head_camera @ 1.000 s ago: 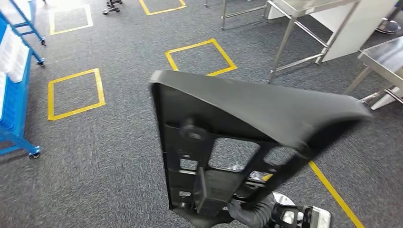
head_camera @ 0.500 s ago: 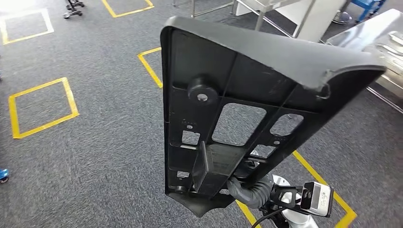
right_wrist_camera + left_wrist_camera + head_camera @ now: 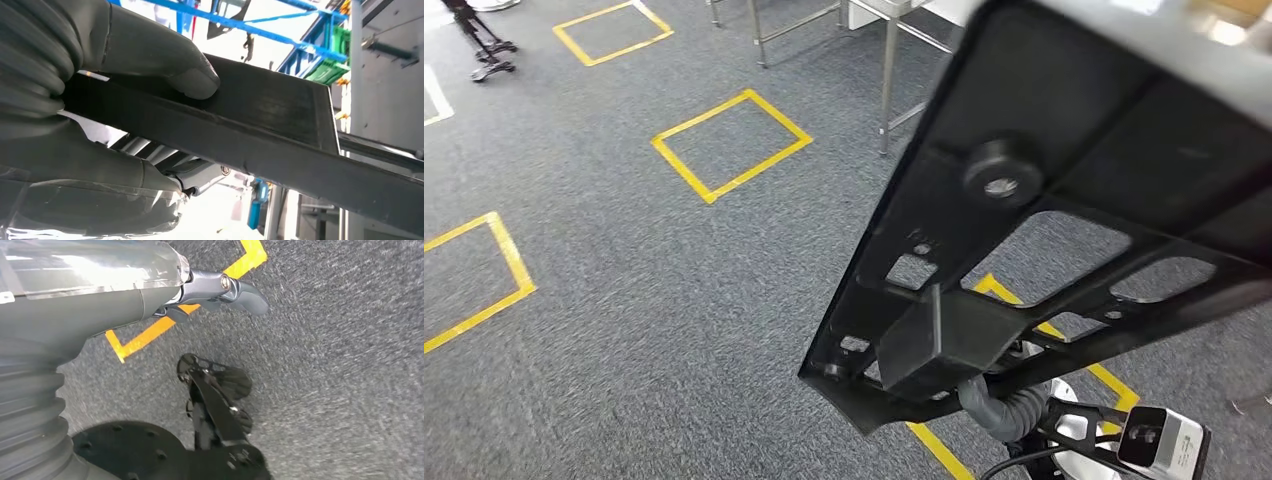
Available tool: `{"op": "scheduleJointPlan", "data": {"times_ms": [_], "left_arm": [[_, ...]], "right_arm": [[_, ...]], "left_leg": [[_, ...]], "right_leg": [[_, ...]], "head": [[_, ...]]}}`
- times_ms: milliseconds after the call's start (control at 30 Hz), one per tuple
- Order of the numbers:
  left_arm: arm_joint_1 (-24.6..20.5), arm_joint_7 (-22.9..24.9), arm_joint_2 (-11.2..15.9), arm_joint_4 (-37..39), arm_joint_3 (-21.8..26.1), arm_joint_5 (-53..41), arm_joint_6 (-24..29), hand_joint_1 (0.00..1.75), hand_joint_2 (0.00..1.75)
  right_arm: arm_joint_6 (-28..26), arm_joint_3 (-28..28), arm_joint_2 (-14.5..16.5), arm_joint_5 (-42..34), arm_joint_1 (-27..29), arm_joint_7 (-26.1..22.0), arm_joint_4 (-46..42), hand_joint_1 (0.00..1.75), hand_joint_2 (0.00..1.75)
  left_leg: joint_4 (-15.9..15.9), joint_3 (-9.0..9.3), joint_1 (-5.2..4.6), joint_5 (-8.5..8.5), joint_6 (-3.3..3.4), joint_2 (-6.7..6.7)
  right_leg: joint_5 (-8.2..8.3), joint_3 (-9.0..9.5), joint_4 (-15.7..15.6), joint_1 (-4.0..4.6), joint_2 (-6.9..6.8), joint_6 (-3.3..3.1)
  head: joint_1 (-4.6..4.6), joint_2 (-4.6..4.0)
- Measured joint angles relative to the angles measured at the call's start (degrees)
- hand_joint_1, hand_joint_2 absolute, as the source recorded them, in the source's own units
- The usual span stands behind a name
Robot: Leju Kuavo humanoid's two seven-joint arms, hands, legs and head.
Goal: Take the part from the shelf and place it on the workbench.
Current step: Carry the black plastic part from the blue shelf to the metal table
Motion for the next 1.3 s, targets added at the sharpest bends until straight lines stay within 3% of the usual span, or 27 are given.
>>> {"op": "scheduleJointPlan", "data": {"times_ms": [33, 67, 133, 200, 267, 300, 367, 433, 467, 500, 533, 567, 633, 700, 767, 800, 867, 900, 967, 1000, 1033, 1100, 1167, 1233, 1300], "left_arm": [[0.07, -0.03, 0.01, 0.0, 0.03, -0.03, 0.02, 0.0, 1.75], [0.07, -0.09, 0.01, 0.0, 0.06, -0.05, 0.02, 0.0, 1.75], [0.01, -0.33, 0.02, 0.0, 0.14, -0.04, -0.03, 0.0, 1.75], [-0.07, -0.49, 0.02, 0.0, 0.35, 0.03, -0.18, 0.0, 1.75], [-0.31, -0.4, -0.02, 0.0, 0.62, 0.08, -0.42, 0.0, 1.75], [-0.45, -0.3, -0.03, -0.01, 0.7, 0.07, -0.54, 0.0, 1.75], [-0.51, -0.03, -0.04, -0.02, 0.75, -0.05, -0.71, 0.0, 1.75], [-0.43, 0.24, 0.0, -0.02, 0.77, -0.28, -0.76, 0.0, 1.75], [-0.37, 0.34, -0.01, -0.02, 0.77, -0.41, -0.79, 0.0, 1.75], [-0.34, 0.38, -0.01, -0.02, 0.76, -0.51, -0.82, 0.0, 1.75], [-0.33, 0.38, -0.04, -0.02, 0.76, -0.63, -0.86, 0.0, 1.75], [-0.35, 0.33, -0.08, -0.02, 0.75, -0.77, -0.9, 0.0, 1.75], [-0.38, 0.23, -0.19, -0.02, 0.75, -0.98, -0.94, 0.0, 1.75], [-0.42, 0.17, -0.28, -0.02, 0.75, -1.03, -0.94, 0.0, 1.75], [-0.58, 0.15, -0.33, -0.03, 0.75, -1.12, -0.94, 0.0, 1.75], [-0.68, 0.15, -0.34, -0.03, 0.75, -1.23, -0.94, 0.0, 1.75], [-0.76, 0.15, -0.38, -0.04, 0.75, -1.46, -0.92, 0.0, 1.75], [-0.71, 0.15, -0.4, -0.04, 0.75, -1.55, -0.9, 0.0, 1.75], [-0.51, 0.16, -0.46, -0.04, 0.75, -1.61, -0.89, 0.0, 1.75], [-0.39, 0.17, -0.49, -0.04, 0.75, -1.63, -0.9, 0.0, 1.75], [-0.32, 0.17, -0.51, -0.04, 0.75, -1.68, -0.94, 0.0, 1.75], [-0.3, 0.13, -0.52, -0.04, 0.75, -1.9, -1.1, 0.0, 1.75], [-0.32, 0.05, -0.51, -0.04, 0.75, -2.16, -1.33, 0.0, 1.75], [-0.36, -0.02, -0.5, -0.04, 0.74, -2.32, -1.56, 0.0, 1.75], [-0.48, -0.09, -0.58, -0.04, 0.73, -2.42, -1.84, 0.0, 1.75]], "right_arm": [[-0.09, -0.08, -0.05, 0.13, 0.5, -0.31, -0.05, 1.62, 1.75], [-0.17, -0.18, -0.1, 0.18, 0.89, -0.59, -0.09, 1.62, 1.75], [-0.38, -0.58, -0.23, 0.27, 1.48, -1.0, -0.32, 1.62, 1.75], [-0.47, -0.99, -0.35, 0.42, 2.09, -1.08, -0.76, 1.62, 1.75], [-0.45, -1.37, -0.51, 0.52, 2.79, -1.09, -1.23, 1.62, 1.75], [-0.41, -1.57, -0.64, 0.53, 3.12, -1.09, -1.48, 1.62, 1.75], [-0.38, -1.97, -0.89, 0.52, 3.44, -1.09, -1.93, 1.62, 1.75], [-0.38, -2.29, -0.99, 0.52, 3.67, -1.1, -2.14, 1.62, 1.75], [-0.38, -2.38, -0.99, 0.58, 3.93, -1.1, -2.21, 1.62, 1.75], [-0.38, -2.44, -0.99, 0.72, 4.3, -1.1, -2.29, 1.62, 1.75], [-0.37, -2.46, -0.99, 0.93, 4.7, -1.1, -2.46, 1.62, 1.75], [-0.36, -2.47, -0.99, 1.15, 5.06, -1.1, -2.7, 1.62, 1.75], [-0.34, -2.48, -0.99, 1.49, 5.48, -1.1, -3.26, 1.62, 1.75], [-0.27, -2.5, -0.99, 1.67, 5.6, -1.11, -3.72, 1.62, 1.75], [0.08, -2.59, -0.98, 1.97, 5.86, -1.14, -4.03, 1.62, 1.75], [0.33, -2.64, -0.97, 2.13, 6.04, -1.15, -4.18, 1.62, 1.75], [0.63, -2.69, -0.91, 2.39, 6.18, -1.21, -4.46, 1.62, 1.75], [0.67, -2.69, -0.84, 2.45, 6.21, -1.24, -4.53, 1.62, 1.75], [0.66, -2.69, -0.72, 2.54, 6.23, -1.31, -4.56, 1.62, 1.75], [0.67, -2.69, -0.69, 2.58, 6.28, -1.33, -4.56, 1.62, 1.75], [0.73, -2.69, -0.69, 2.63, 6.29, -1.36, -4.56, 1.62, 1.75], [0.98, -2.69, -0.69, 2.7, 6.21, -1.38, -4.56, 1.62, 1.75], [1.25, -2.69, -0.69, 2.74, 5.93, -1.4, -4.55, 1.62, 1.75], [1.36, -2.7, -0.69, 2.77, 5.66, -1.41, -4.58, 1.62, 1.75], [1.27, -2.76, -0.7, 2.8, 5.58, -1.18, -4.78, 1.62, 1.75]], "left_leg": [[-0.84, 0.07, 0.08, 1.31, -0.08, -0.07], [-3.81, 1.18, 0.19, 3.52, -0.13, -0.37], [-11.21, 4.26, 0.49, 6.99, -0.1, -2.47], [-14.74, 5.8, 0.56, 7.67, 0.31, -4.1], [-15.01, 5.95, 0.34, 7.62, 1.1, -3.38], [-15.23, 6.08, 0.33, 7.75, 1.51, -2.76], [-15.72, 6.33, 0.48, 7.99, 2.24, -1.45], [-15.84, 6.4, 0.39, 7.92, 2.58, -0.09], [-15.83, 6.42, 0.33, 7.83, 2.63, 0.64], [-15.83, 6.46, 0.3, 7.72, 2.64, 1.36], [-15.82, 6.57, 0.28, 7.59, 2.59, 2.06], [-15.83, 6.75, 0.27, 7.45, 2.5, 2.69], [-15.82, 7.26, 0.15, 7.07, 2.13, 3.84], [-15.85, 7.67, -0.03, 6.69, 1.57, 4.89], [-16.13, 8.16, -0.12, 6.47, 0.97, 6.04], [-16.06, 8.39, -0.08, 6.24, 0.64, 5.77], [-13.62, 7.68, 0.03, 4.43, 0.17, 3.24], [-10.58, 6.3, 0.15, 2.74, 0.04, 1.51], [-3.07, 2.52, 0.21, -0.52, -0.1, 0.08], [-0.73, 1.17, 0.2, -0.92, -0.16, -0.05], [-0.46, 0.75, 0.2, -0.14, -0.18, -0.11], [-6.1, 2.82, 0.24, 4.08, -0.01, -0.92], [-12.83, 5.68, 0.39, 6.93, 0.41, -3.52], [-15.19, 6.67, 0.33, 7.15, 0.88, -4.95], [-15.65, 6.85, 0.23, 7.4, 1.49, -3.87]], "right_leg": [[-0.07, 0.01, 0.16, -0.05, 0.83, 0.08], [-0.21, 0.03, 0.41, -0.15, 1.69, 0.25], [-0.67, -0.21, 1.22, -0.32, 3.15, 0.8], [-0.9, -0.78, 1.81, -0.42, 4.29, 1.49], [-0.74, -1.15, 1.77, -0.57, 5.24, 2.18], [-0.85, -1.23, 1.91, -0.61, 4.88, 2.48], [-2.68, -2.58, 4.81, -0.52, 2.06, 3.0], [-6.08, -6.07, 11.81, -0.6, -0.96, 3.44], [-7.26, -7.86, 15.16, -0.7, -1.52, 3.6], [-7.4, -8.86, 16.87, -0.78, -1.75, 3.67], [-6.48, -8.76, 16.44, -0.83, -1.93, 3.66], [-4.72, -7.47, 13.82, -0.83, -2.29, 3.53], [-1.32, -3.38, 6.0, -0.4, -4.43, 2.93], [-0.29, -1.26, 1.72, 0.23, -5.88, 2.23], [-0.37, -1.25, 1.25, 0.43, -4.87, 1.69], [-0.21, -1.07, 0.95, 0.27, -4.2, 1.44], [0.12, -0.59, 0.28, -0.17, -2.99, 0.84], [0.19, -0.44, 0.13, -0.33, -2.46, 0.61], [0.14, -0.42, 0.16, -0.31, -1.14, 0.31], [0.11, -0.4, 0.22, -0.27, -0.34, 0.27], [0.08, -0.37, 0.31, -0.25, 0.49, 0.29], [-0.1, -0.25, 0.67, -0.29, 2.09, 0.49], [-0.41, -0.46, 1.24, -0.32, 3.43, 0.9], [-0.43, -0.97, 1.59, -0.54, 4.62, 1.6], [-0.23, -1.29, 1.51, -0.76, 5.54, 2.37]], "head": [[-0.01, 0.0], [-0.01, 0.0], [-0.01, 0.0], [-0.02, 0.0], [-0.07, 0.01], [-0.06, 0.01], [0.19, 0.01], [0.44, 0.01], [0.44, 0.01], [0.45, 0.01], [0.44, 0.01], [0.45, 0.01], [0.45, 0.01], [0.42, 0.01], [0.39, 0.01], [0.38, 0.01], [0.33, 0.01], [0.3, 0.01], [0.24, 0.01], [0.24, 0.01], [0.24, 0.01], [0.24, 0.01], [0.28, 0.01], [0.28, 0.01], [0.26, 0.01]]}}
